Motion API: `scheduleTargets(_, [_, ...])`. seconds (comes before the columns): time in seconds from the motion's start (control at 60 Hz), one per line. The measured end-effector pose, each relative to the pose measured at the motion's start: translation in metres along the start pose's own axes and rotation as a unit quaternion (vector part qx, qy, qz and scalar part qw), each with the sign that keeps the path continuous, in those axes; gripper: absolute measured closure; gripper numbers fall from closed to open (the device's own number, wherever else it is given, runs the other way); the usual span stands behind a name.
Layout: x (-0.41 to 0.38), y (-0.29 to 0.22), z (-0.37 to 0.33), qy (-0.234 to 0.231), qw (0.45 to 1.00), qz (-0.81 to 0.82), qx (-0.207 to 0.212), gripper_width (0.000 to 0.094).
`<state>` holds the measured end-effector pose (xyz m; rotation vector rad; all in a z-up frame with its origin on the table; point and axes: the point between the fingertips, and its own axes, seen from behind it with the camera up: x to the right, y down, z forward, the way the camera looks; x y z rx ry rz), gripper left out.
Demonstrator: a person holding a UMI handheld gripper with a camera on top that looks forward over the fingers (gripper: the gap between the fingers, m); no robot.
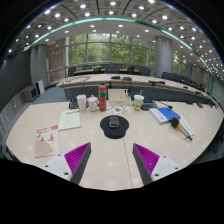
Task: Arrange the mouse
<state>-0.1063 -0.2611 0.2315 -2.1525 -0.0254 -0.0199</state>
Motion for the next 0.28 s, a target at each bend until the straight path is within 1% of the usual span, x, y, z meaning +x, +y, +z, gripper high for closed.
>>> scheduleTargets(0.067, [-0.003,0.008,-0.018,-0.004,1.0,0.0,-0.003,0.0084])
scheduleTargets(0.183, [-0.003,0.01,-0.041,0.008,1.0,-0.018,0.014,0.008])
scheduleTargets(0.283, [-0.005,0.01,-0.052,0.006,1.0,-0.021,0.021,0.0079])
